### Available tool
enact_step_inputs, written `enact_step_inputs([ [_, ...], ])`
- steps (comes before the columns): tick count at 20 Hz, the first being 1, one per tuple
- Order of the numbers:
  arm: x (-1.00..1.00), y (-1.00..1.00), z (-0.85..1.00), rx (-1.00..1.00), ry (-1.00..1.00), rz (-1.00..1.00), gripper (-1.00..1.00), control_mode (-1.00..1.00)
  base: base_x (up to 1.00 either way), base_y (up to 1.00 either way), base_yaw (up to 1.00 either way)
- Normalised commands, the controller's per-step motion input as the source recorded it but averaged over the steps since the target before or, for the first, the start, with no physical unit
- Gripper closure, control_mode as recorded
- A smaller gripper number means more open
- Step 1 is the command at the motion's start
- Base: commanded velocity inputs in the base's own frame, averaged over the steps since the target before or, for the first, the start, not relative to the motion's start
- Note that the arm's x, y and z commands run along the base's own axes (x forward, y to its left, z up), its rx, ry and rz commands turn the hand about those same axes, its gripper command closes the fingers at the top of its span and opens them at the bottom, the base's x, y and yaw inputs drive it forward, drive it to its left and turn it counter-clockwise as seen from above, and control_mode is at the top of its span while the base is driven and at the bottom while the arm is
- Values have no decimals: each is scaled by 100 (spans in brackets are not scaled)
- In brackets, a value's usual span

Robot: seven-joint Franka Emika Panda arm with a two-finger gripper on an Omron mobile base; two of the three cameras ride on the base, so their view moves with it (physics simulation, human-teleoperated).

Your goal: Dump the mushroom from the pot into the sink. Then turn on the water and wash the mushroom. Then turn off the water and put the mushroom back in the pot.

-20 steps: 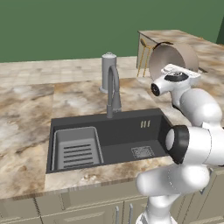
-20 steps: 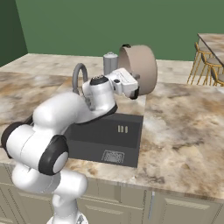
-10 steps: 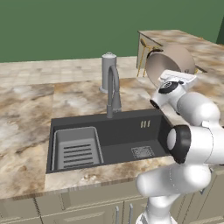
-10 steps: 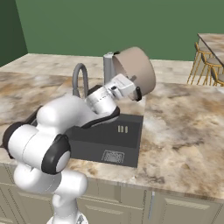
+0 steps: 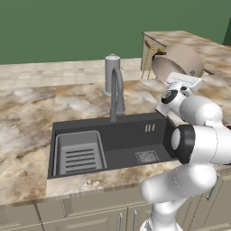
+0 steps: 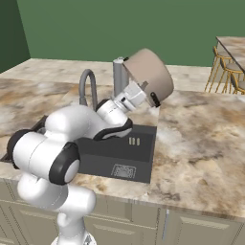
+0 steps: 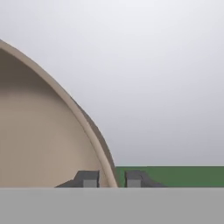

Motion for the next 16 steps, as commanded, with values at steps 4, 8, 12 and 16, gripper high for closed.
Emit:
enact_step_inputs([
  [4, -1, 31, 14, -10, -5, -13, 100, -100, 0, 0, 0],
  [8, -9, 28, 17, -5, 0, -12, 100, -100, 0, 0, 0],
  [12, -8, 17, 25, -4, 0, -10, 100, -100, 0, 0, 0],
  [16, -10, 14, 23, -6, -1, -9, 100, -100, 0, 0, 0],
])
